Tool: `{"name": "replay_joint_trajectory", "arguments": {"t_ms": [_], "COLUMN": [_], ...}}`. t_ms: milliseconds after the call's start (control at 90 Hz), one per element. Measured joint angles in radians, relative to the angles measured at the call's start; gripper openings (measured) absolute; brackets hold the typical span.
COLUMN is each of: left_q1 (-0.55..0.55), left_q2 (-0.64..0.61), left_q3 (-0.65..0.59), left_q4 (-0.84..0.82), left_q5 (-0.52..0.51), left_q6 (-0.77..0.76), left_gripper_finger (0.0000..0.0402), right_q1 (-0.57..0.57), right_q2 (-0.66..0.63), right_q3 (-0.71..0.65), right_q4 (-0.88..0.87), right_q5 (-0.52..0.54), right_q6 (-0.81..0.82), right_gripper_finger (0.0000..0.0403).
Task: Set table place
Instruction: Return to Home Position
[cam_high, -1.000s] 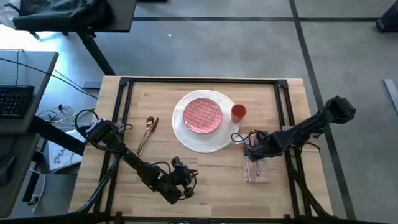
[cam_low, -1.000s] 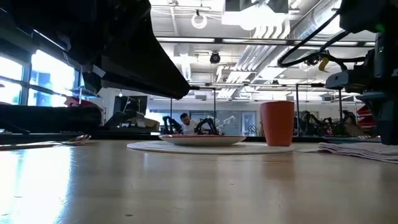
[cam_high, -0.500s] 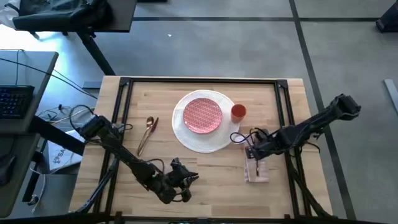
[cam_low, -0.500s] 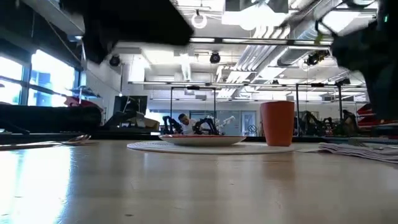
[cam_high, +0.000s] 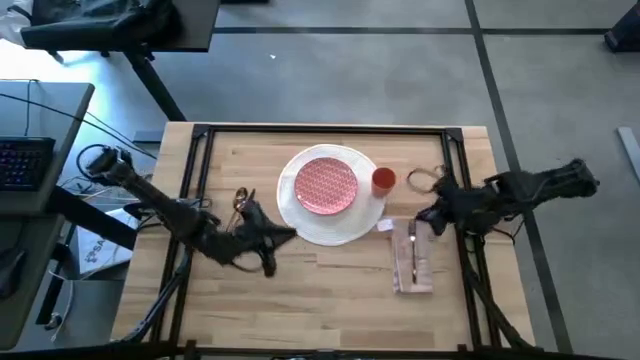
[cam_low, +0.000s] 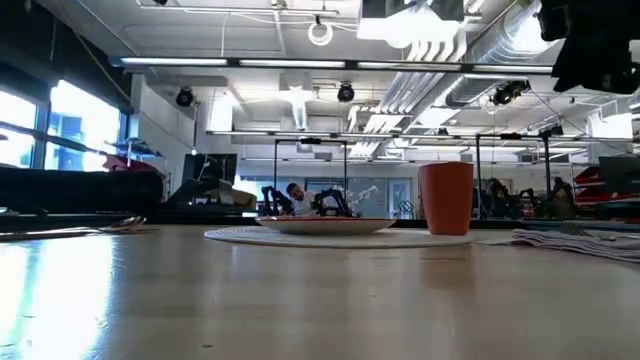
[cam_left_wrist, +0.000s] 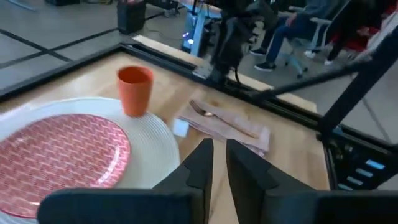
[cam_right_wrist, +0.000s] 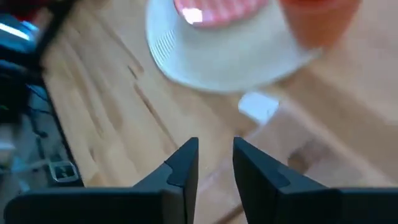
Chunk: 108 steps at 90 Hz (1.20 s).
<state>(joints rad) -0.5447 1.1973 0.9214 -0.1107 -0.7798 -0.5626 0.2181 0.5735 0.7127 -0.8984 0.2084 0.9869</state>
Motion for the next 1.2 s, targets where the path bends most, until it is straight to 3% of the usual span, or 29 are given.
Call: {"name": "replay_joint_trajectory", "arguments": {"t_ms": [244,444,656,933,1200], "left_q1": [0.167,0.296,0.315,0.315,0.312], "left_q2": [-0.314,-0.540,-0.726,-0.884,-0.931], "left_q3": [-0.174,-0.278,-0.382,-0.535,-0.642], "left_q4": [-0.004,-0.005,-0.022,-0.023,0.082], "left_q5": [0.104,0.175,0.220,0.217,0.233], "left_q6": [0.047,0.090,0.154,0.156,0.264], "left_gripper_finger": [0.0002,0.0000,0.0000,0.0000,0.0000], "right_q1": [-0.177,-0.278,-0.305,-0.306,-0.305], "right_q2": [-0.204,-0.221,-0.244,-0.376,-0.568], "right_q3": [-0.079,-0.129,-0.220,-0.358,-0.472], "right_q4": [0.257,0.470,0.596,0.762,0.826], "right_q5": [-0.059,-0.187,-0.250,-0.279,-0.288], "right_q6": [-0.288,-0.504,-0.658,-0.773,-0.795], "right_gripper_finger": [0.0041,0.0026,0.0005,0.0000,0.0000]}}
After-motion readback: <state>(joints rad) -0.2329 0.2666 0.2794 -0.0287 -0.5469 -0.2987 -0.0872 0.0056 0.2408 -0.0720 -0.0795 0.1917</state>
